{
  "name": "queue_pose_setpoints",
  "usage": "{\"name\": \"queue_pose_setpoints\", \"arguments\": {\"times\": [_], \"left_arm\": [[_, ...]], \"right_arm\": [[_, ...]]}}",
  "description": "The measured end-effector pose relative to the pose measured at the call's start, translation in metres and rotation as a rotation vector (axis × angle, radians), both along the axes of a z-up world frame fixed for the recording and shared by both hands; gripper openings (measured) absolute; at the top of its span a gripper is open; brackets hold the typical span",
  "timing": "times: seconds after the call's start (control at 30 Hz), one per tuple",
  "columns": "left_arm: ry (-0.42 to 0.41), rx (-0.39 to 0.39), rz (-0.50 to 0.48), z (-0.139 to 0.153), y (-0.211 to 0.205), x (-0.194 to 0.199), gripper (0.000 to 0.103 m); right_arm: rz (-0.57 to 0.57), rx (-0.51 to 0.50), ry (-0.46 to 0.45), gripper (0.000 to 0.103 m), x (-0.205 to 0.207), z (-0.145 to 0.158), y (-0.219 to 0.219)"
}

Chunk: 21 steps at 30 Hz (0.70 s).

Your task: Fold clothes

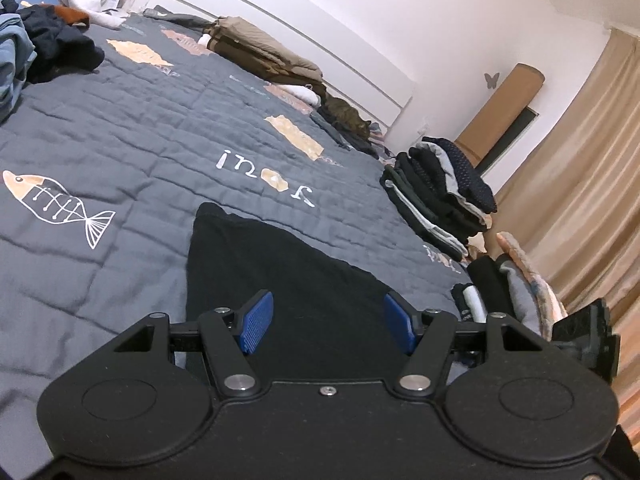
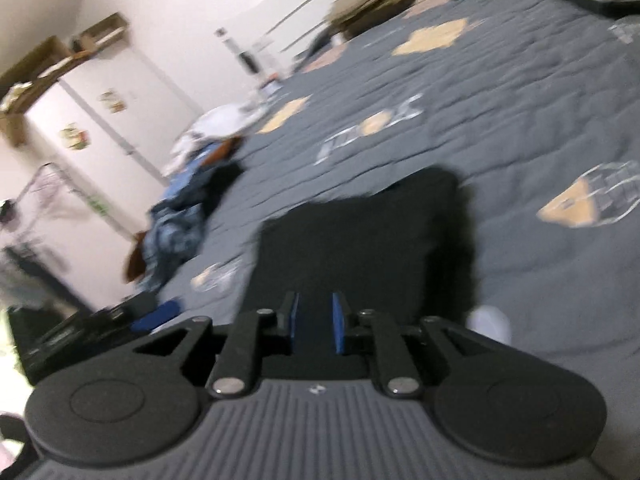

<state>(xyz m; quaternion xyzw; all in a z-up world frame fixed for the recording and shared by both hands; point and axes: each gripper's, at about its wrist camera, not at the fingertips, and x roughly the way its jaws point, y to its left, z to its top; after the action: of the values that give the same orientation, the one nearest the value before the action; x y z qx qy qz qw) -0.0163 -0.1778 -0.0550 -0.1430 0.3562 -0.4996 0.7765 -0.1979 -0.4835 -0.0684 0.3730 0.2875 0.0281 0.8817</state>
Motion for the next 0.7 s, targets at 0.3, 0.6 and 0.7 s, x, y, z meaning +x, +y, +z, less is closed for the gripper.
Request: {"name": "queue_pose_setpoints", "arguments": {"times": [0.3, 0.6, 0.7], "left_arm": [[0.019, -0.045, -0.002, 0.008, 0.015, -0.020, 0.063], [0.010, -0.050, -0.056, 0.013, 0.011, -0.033, 0.064], [-0.023, -0.010, -0.105, 0.011, 0.004, -0.043, 0.064]], "right_arm": [[-0.023, 0.093, 0.164, 0.017, -0.022, -0.054, 0.005], [-0.071, 0.071, 0.098, 0.018, -0.071, -0.025, 0.016], [-0.059, 0.042, 0.090, 0.025, -0.079, -0.017, 0.030]]}}
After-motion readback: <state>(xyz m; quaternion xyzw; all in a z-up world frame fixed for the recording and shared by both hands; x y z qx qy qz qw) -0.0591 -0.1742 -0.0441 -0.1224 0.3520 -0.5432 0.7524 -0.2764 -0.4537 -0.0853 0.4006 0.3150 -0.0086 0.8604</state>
